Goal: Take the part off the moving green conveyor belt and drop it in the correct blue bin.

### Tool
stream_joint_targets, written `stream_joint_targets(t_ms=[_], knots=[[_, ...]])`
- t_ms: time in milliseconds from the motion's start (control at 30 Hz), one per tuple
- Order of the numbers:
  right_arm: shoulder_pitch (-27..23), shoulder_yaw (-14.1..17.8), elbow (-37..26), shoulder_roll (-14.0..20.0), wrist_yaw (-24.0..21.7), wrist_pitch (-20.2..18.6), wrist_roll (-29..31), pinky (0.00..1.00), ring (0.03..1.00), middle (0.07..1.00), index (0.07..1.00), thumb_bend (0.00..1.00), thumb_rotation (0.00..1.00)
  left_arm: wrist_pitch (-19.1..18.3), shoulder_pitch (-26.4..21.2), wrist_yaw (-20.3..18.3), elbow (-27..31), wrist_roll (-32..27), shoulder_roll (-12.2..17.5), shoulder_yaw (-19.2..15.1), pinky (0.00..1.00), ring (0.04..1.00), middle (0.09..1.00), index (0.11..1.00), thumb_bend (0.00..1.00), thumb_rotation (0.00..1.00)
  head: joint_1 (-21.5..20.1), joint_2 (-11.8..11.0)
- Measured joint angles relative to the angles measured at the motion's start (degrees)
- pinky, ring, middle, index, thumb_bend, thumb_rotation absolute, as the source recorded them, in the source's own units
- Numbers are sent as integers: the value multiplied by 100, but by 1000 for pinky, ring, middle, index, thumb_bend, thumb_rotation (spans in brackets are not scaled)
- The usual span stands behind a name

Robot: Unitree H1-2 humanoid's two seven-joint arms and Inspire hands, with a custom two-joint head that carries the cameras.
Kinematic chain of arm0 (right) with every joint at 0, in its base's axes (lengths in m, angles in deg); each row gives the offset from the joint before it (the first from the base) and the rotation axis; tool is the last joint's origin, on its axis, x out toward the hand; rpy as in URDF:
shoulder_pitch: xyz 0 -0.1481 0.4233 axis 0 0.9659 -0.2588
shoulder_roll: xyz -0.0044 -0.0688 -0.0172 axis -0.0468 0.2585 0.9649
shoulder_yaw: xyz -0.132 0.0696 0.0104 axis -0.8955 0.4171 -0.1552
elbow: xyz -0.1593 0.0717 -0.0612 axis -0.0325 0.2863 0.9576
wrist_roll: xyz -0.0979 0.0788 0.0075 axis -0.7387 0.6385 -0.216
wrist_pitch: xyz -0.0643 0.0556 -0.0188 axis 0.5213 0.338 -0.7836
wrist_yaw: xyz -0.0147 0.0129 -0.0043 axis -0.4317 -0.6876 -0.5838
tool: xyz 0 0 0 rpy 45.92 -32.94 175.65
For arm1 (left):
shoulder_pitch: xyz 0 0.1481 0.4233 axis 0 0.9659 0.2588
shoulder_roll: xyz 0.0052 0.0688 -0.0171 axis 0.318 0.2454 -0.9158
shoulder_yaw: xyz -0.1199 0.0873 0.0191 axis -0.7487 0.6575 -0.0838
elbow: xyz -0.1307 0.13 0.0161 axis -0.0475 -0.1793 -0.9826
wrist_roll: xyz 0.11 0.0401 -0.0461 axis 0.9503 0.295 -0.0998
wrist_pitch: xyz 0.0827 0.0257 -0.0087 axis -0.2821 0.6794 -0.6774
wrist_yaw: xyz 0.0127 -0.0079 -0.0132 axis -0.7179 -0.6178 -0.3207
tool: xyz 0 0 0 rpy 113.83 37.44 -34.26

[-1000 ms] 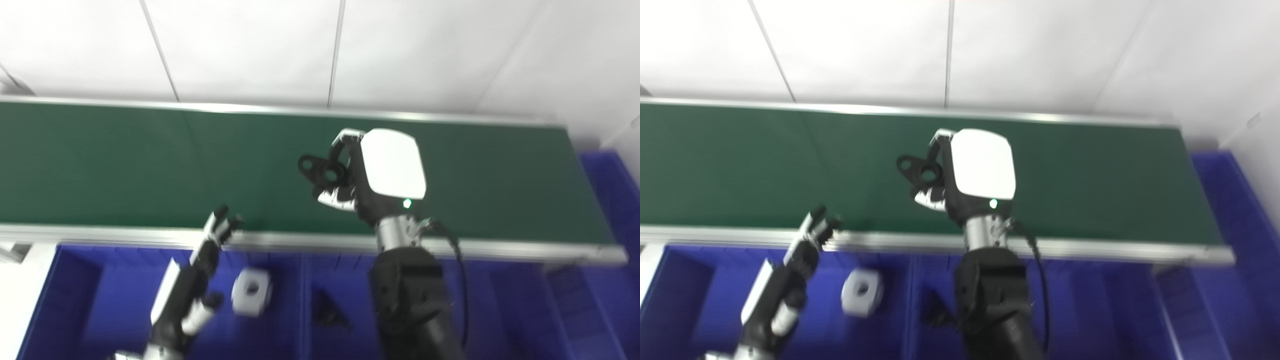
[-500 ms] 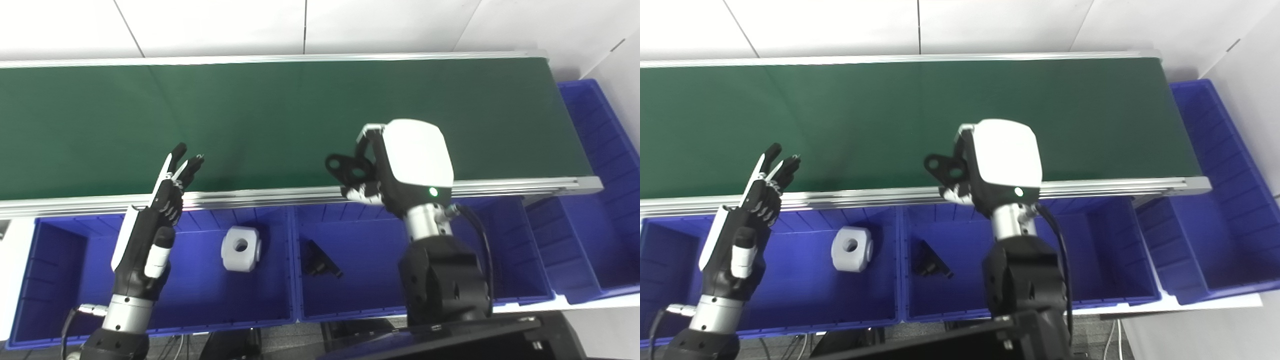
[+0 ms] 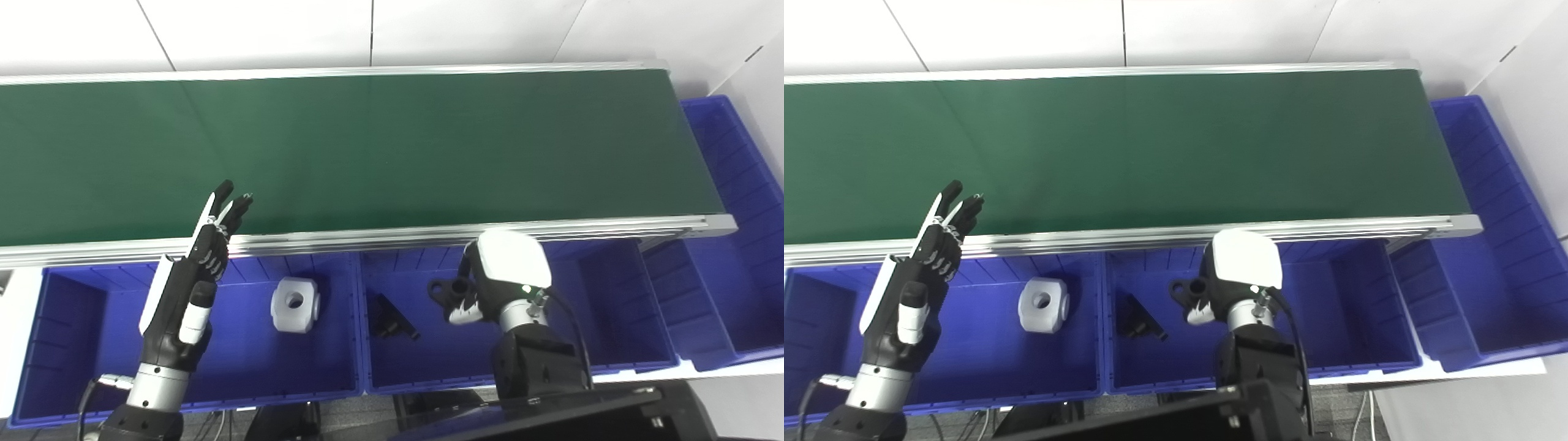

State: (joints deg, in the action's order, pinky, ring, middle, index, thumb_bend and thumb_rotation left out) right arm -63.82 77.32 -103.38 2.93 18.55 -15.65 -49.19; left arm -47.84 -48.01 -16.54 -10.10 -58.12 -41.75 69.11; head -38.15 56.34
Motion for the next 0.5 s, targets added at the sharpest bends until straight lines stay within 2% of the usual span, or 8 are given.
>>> stream_joint_targets(t_ms=[167,200,233,267,300,333,433,500], knots=[[-137,107,448,114,178,-6,271,140,219,322,491,513,146,-21,8,0,0,46,-34,19,991,971,942,1000,747,1000,88,-44],[-161,122,530,138,263,-8,352,183,269,372,514,565,218,-25,9,0,0,48,-37,27,996,974,944,1000,741,1000,97,-44],[-188,141,599,165,350,-11,444,230,318,425,631,753,445,-40,9,-1,1,73,-41,34,998,973,945,1000,735,1000,97,-44],[-210,139,644,198,422,-11,478,237,325,433,649,777,474,-48,12,0,2,87,-48,38,998,973,945,1000,733,1000,97,-44],[-233,125,675,234,464,-9,460,299,392,498,719,870,553,-52,15,0,2,90,-56,41,997,973,945,1000,729,1000,123,-44],[-246,95,681,288,459,-9,410,410,510,616,781,948,598,-52,16,0,3,122,-70,44,995,972,944,1000,727,1000,123,-44],[-246,73,658,320,335,-11,245,652,740,829,852,995,682,-53,19,3,4,134,-130,37,989,965,937,1000,723,1000,123,-44],[-241,69,600,289,137,-13,235,733,810,888,878,1000,730,-52,22,1,6,141,-163,43,991,965,939,1000,716,1000,176,-53]])
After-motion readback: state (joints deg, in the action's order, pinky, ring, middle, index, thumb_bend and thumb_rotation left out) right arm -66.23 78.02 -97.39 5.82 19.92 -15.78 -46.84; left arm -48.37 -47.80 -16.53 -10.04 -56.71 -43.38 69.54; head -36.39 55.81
